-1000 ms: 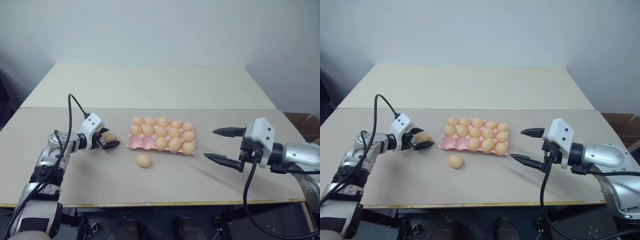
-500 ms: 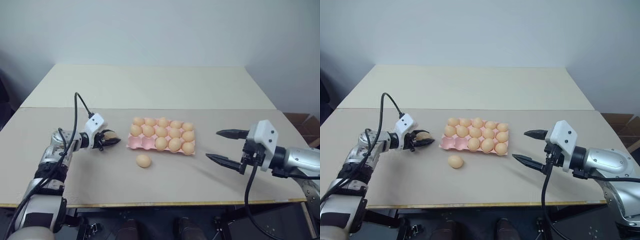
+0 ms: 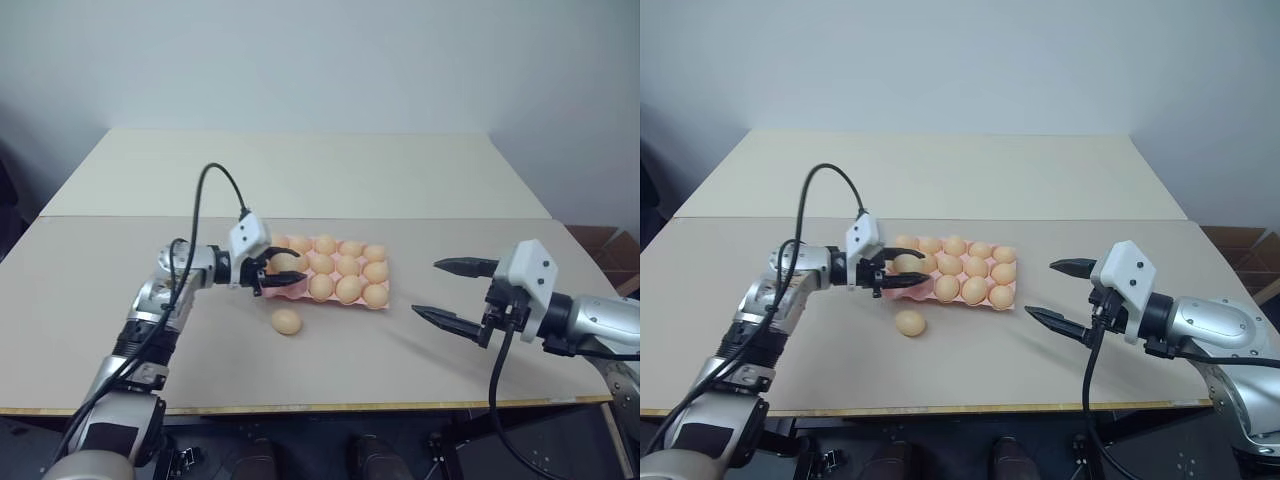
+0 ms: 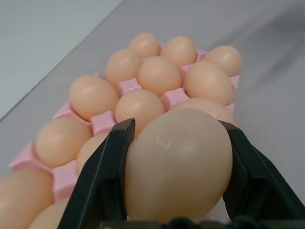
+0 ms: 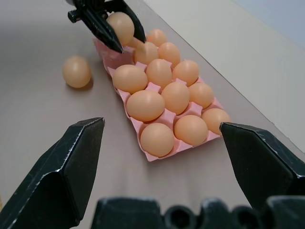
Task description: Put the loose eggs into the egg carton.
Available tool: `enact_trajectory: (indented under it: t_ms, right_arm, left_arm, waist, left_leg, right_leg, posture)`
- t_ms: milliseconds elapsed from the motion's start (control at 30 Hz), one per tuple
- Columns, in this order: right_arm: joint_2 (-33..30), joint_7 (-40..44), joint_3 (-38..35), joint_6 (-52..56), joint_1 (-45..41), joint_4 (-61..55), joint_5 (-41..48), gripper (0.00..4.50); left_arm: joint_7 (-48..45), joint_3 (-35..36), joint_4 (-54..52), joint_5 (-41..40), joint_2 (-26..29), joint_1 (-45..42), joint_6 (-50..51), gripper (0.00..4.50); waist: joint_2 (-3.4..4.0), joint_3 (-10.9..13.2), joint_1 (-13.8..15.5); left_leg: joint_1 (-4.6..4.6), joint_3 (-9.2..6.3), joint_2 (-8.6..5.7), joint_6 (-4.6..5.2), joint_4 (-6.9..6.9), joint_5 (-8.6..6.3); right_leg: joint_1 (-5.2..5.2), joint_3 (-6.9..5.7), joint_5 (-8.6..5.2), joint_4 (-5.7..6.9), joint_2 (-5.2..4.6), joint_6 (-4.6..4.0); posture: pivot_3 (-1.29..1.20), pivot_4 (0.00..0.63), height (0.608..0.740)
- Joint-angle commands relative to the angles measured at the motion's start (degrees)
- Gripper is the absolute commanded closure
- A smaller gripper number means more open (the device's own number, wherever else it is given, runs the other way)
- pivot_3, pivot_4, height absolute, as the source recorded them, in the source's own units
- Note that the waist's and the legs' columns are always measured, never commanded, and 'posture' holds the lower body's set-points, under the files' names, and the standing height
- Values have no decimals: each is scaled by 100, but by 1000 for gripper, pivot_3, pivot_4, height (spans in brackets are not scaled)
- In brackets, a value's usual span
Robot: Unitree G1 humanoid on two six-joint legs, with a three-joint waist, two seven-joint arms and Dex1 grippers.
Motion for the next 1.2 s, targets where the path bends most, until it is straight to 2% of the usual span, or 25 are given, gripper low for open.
enact_trajectory:
  t_ms: [33, 267, 300, 433, 600, 733, 900, 1033, 1200]
  right_arm:
    - [-51, -69, -249, -66, 37, -230, 49, 0]
    - [-41, -120, -262, -76, 77, -252, 51, 0]
    - [-38, -116, -254, -84, 75, -242, 50, 0]
    - [-31, -71, -183, -132, 22, -152, 27, 0]
    - [-46, 54, -44, -204, -166, 73, -6, 0]
    - [-100, 265, 40, -314, -316, 340, -45, 0]
    - [-220, 606, 40, -490, -345, 640, -95, 0]
    - [-254, 796, -33, -586, -287, 749, -56, 0]
    - [-319, 1065, -141, -652, -110, 824, -9, 0]
  left_arm:
    - [-40, -80, -18, 98, -22, -180, -128, 2341]
    - [17, 106, -71, 112, 97, -180, -234, 117]
    - [8, 162, -130, 79, 147, -154, -233, 50]
    - [-33, 526, -470, -215, 409, 4, -73, 50]
    - [-101, 1195, -1067, -648, 1071, 545, 294, 50]
    - [-266, 1970, -1458, -997, 1722, 1479, 217, 50]
    - [-421, 2964, -2092, -1377, 2120, 2988, 101, 50]
    - [-355, 3570, -2677, -1729, 2212, 3885, 422, 50]
    - [142, 3937, -3337, -1981, 2102, 4355, 778, 50]
  waist:
    - [0, 0, 2]
    - [0, 0, 7]
    - [0, 0, 5]
    - [0, 0, -6]
    - [0, 0, -51]
    - [0, 0, -123]
    - [1, 0, -115]
    - [1, 0, -51]
    - [1, 0, 11]
  left_leg:
    - [0, 0, 0, 0, 0, 0]
    - [0, -1, 0, 0, 0, 0]
    - [0, -1, 0, 0, 0, 0]
    - [0, -1, 2, 0, 0, 0]
    - [2, -1, 3, 0, 0, 0]
    - [4, 0, 7, 0, -2, 0]
    - [4, 2, 8, -1, -2, -1]
    - [3, 3, 8, -1, -2, -1]
    - [2, 4, 7, -2, -2, -1]
  right_leg:
    - [0, 0, 0, -1, 0, 0]
    - [0, 0, 0, -1, -1, 0]
    - [0, 0, 0, -1, -1, 1]
    - [-1, 0, 0, -1, 1, 0]
    - [-1, 0, 0, -1, 0, 0]
    - [-1, 0, -1, -1, 1, 0]
    - [-3, -3, -3, -3, -5, -4]
    - [-6, -8, -20, -2, -10, -31]
    - [-7, -8, -24, -4, -13, -36]
  posture:
    - [0, 150, 740]
    - [0, 150, 740]
    - [0, 150, 740]
    - [0, 150, 740]
    - [0, 150, 740]
    - [0, 150, 740]
    - [0, 150, 740]
    - [0, 150, 740]
    - [0, 150, 740]
